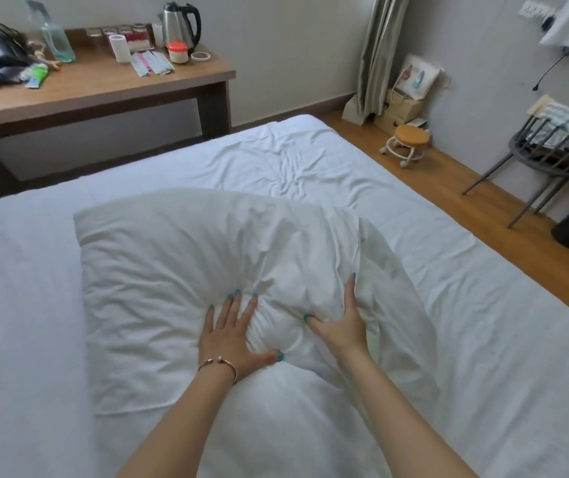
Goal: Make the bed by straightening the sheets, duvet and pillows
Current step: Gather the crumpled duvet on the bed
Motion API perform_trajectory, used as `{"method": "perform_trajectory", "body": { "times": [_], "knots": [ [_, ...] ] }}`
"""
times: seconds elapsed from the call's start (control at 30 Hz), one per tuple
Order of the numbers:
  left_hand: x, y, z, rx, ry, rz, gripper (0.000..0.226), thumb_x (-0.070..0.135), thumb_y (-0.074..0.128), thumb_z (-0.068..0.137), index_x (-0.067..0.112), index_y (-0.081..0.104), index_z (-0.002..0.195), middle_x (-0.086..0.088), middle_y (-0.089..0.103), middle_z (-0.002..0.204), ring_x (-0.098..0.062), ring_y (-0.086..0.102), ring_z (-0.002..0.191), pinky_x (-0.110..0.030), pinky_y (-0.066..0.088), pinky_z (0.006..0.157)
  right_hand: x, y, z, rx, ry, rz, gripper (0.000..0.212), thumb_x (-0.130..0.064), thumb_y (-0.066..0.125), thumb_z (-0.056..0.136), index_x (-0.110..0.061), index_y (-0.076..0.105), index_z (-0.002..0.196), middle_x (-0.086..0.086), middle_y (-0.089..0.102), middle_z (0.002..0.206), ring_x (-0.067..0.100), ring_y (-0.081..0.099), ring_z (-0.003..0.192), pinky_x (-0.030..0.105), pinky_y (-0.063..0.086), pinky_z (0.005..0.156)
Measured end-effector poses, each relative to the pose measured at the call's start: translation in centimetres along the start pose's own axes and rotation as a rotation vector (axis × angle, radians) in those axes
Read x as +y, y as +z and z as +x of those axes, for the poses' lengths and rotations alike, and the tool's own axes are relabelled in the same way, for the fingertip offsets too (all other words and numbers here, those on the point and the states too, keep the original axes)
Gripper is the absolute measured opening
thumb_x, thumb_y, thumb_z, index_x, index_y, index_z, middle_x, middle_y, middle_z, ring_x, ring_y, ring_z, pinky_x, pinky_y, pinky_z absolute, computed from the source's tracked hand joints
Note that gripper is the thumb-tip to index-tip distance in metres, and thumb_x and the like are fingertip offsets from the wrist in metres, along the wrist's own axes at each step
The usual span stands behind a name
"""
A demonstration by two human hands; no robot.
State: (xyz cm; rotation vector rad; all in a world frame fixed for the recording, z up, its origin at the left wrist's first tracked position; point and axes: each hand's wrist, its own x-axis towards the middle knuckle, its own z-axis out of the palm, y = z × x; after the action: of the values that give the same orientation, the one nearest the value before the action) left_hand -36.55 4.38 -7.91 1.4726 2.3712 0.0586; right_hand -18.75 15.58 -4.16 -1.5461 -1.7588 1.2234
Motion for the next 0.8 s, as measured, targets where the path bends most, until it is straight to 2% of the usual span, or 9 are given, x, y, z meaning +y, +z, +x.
{"method": "perform_trajectory", "body": {
  "times": [0.1, 0.17, 0.27, 0.4, 0.5, 0.57, 0.67, 0.73, 0.8],
  "knots": [
    [1.6, -1.3, -1.8, -0.039, -0.033, -0.115, 0.105, 0.084, 0.037, 0.064, 0.043, -0.009, 0.149, 0.011, -0.012, 0.159, -0.011, -0.011, 0.147, -0.041, -0.008, 0.119, -0.9, -2.2, 0.4, -0.143, -0.074, -0.008, 0.107, -0.015, 0.077, 0.077, -0.041, 0.006, 0.152, -0.009, 0.035, 0.149, 0.004, 0.037, 0.129, 0.011, 0.03, 0.095],
    [2.5, -2.6, -2.6, -0.034, -0.048, -0.26, 0.092, 0.071, 0.042, 0.069, 0.043, 0.008, 0.15, 0.007, 0.006, 0.161, -0.013, 0.005, 0.148, -0.04, 0.0, 0.119, -1.7, -3.3, 0.7, -0.198, -0.109, -0.042, 0.104, -0.014, 0.076, 0.077, -0.038, 0.01, 0.154, -0.011, 0.034, 0.147, 0.007, 0.038, 0.13, 0.014, 0.032, 0.096],
    [4.3, -5.1, -3.8, 0.12, -0.07, -0.461, 0.058, 0.041, 0.052, 0.092, 0.038, 0.031, 0.146, 0.006, 0.023, 0.157, -0.013, 0.024, 0.144, -0.038, 0.011, 0.118, -2.9, -4.3, 1.1, -0.275, -0.137, 0.008, 0.099, -0.002, 0.072, 0.076, -0.026, 0.016, 0.154, -0.013, 0.031, 0.14, 0.014, 0.036, 0.137, 0.013, 0.029, 0.096],
    [8.9, -11.0, -3.4, 0.329, -0.044, -0.671, 0.043, 0.046, 0.047, 0.096, 0.04, 0.043, 0.139, 0.005, 0.033, 0.151, -0.014, 0.029, 0.14, -0.035, 0.023, 0.116, -4.9, -5.7, -0.2, -0.451, -0.23, 0.087, 0.083, 0.002, 0.068, 0.08, -0.021, 0.027, 0.149, -0.012, 0.037, 0.141, 0.005, 0.037, 0.131, 0.0, 0.029, 0.091],
    [13.4, -15.9, -0.1, 0.217, -0.051, -0.706, 0.062, 0.06, 0.058, 0.085, 0.044, 0.038, 0.141, 0.002, 0.023, 0.156, -0.02, 0.014, 0.146, -0.041, 0.017, 0.118, -5.3, -7.8, -1.3, -0.643, -0.334, 0.062, 0.074, -0.003, 0.065, 0.083, -0.041, 0.032, 0.137, -0.027, 0.039, 0.136, -0.017, 0.036, 0.125, -0.001, 0.03, 0.092],
    [15.8, -17.0, 2.6, -0.003, -0.193, -0.522, 0.094, 0.071, 0.065, 0.07, 0.051, 0.014, 0.147, 0.003, -0.005, 0.161, -0.03, -0.012, 0.147, -0.06, 0.009, 0.115, -4.7, -9.0, -1.1, -0.71, -0.405, 0.012, 0.073, 0.0, 0.063, 0.085, -0.05, 0.03, 0.127, -0.036, 0.035, 0.13, -0.032, 0.03, 0.115, -0.004, 0.028, 0.089],
    [17.1, -14.7, 5.5, -0.258, -0.479, -0.24, 0.122, 0.052, 0.076, 0.068, 0.052, -0.021, 0.142, -0.002, -0.04, 0.15, -0.042, -0.033, 0.137, -0.074, 0.019, 0.101, -3.6, -9.7, -0.1, -0.744, -0.454, -0.081, 0.075, -0.002, 0.063, 0.083, -0.056, 0.03, 0.124, -0.036, 0.038, 0.13, -0.031, 0.034, 0.114, -0.003, 0.027, 0.092],
    [16.5, -12.8, 6.4, -0.255, -0.569, -0.243, 0.112, 0.031, 0.07, 0.077, 0.048, -0.018, 0.145, -0.008, -0.031, 0.152, -0.045, -0.022, 0.139, -0.066, 0.032, 0.099, -2.7, -9.8, 0.5, -0.703, -0.441, -0.068, 0.072, -0.004, 0.066, 0.08, -0.055, 0.039, 0.124, -0.031, 0.05, 0.126, -0.022, 0.047, 0.111, 0.001, 0.035, 0.09],
    [15.1, -11.7, 6.5, -0.148, -0.55, -0.293, 0.086, 0.022, 0.059, 0.084, 0.041, 0.005, 0.148, -0.011, 0.007, 0.151, -0.04, 0.009, 0.138, -0.052, 0.04, 0.098, -1.7, -9.6, 0.6, -0.578, -0.371, -0.023, 0.068, -0.011, 0.073, 0.077, -0.049, 0.043, 0.125, -0.021, 0.063, 0.11, -0.011, 0.059, 0.098, 0.004, 0.042, 0.081]
  ]
}}
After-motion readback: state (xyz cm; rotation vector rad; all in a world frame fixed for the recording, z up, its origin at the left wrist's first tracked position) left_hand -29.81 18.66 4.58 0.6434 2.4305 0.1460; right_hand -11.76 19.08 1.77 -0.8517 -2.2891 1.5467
